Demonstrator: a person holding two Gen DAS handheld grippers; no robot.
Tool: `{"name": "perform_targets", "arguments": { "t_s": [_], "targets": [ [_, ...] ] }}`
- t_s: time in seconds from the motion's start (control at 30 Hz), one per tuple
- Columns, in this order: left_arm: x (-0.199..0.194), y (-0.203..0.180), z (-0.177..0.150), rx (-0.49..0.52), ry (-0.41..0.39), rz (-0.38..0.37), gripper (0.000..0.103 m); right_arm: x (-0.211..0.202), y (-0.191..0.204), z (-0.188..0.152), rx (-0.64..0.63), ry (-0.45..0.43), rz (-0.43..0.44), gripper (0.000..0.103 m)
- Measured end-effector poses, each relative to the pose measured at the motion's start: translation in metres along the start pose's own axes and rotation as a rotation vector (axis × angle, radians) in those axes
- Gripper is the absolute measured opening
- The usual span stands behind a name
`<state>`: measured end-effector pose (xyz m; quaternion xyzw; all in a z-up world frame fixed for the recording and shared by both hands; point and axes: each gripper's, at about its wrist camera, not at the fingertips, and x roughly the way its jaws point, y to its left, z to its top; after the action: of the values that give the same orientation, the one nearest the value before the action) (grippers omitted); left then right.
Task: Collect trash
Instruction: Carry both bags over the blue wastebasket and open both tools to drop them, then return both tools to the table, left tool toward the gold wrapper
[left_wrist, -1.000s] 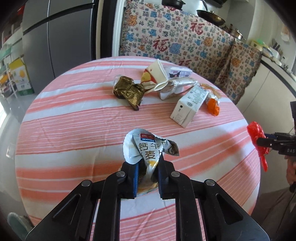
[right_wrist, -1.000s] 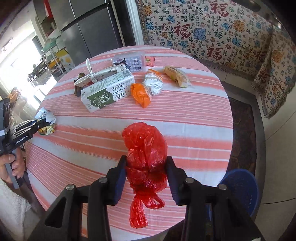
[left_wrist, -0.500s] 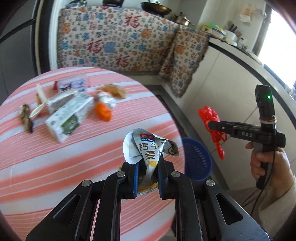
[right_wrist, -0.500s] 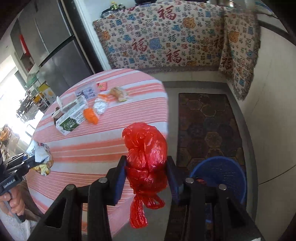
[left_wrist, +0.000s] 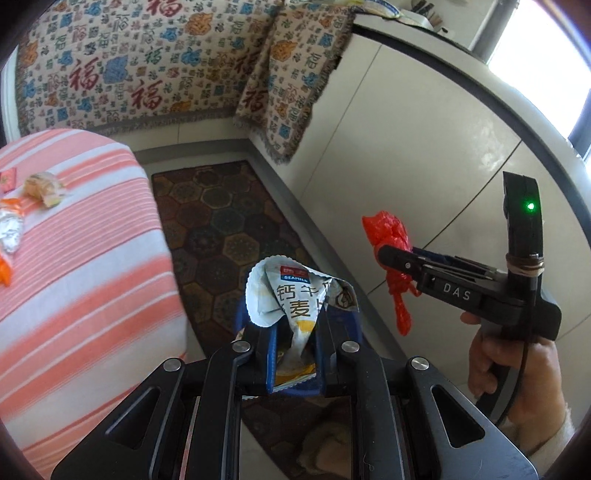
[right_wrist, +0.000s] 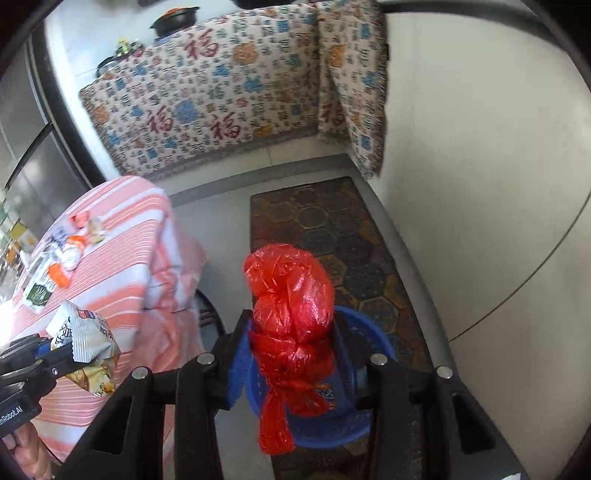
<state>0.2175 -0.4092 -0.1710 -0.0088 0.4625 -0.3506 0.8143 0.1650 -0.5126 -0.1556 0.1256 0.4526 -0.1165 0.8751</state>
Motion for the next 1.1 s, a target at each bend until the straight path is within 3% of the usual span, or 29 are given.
{"name": "perform_targets", "arguments": {
  "t_s": [0.33,0.73,0.8,0.83,0.87,0.93,1.1],
  "targets": [
    [0.074,-0.015,0.001,0.014,0.08,-0.018,0.015,0.034,-0.042,0.003,0.058,0.077,0.008,0.042],
    [0.118,-0.033,-0.007,0.064,0.133,-0.015,0.019,0.046,-0.068,0.0,0.12,0.103,-0.001,0.046],
    [0.123,-0.035,-0.008,0.075,0.138,-0.011,0.024,0.048,-0.069,-0.001,0.125,0.105,-0.001,0.048],
    [0.126,-0.037,-0.009,0.079,0.142,-0.02,0.035,0.049,-0.07,-0.001,0.127,0.109,-0.002,0.051],
    [0.127,-0.038,-0.009,0.08,0.144,-0.023,0.053,0.049,-0.07,0.0,0.129,0.11,-0.006,0.054],
    [0.13,-0.038,-0.008,0.079,0.123,-0.014,0.071,0.05,-0.071,0.001,0.134,0.11,-0.009,0.059],
    [0.122,-0.037,-0.005,0.072,0.104,-0.019,0.074,0.046,-0.077,0.001,0.149,0.101,-0.015,0.059]
  ]
}}
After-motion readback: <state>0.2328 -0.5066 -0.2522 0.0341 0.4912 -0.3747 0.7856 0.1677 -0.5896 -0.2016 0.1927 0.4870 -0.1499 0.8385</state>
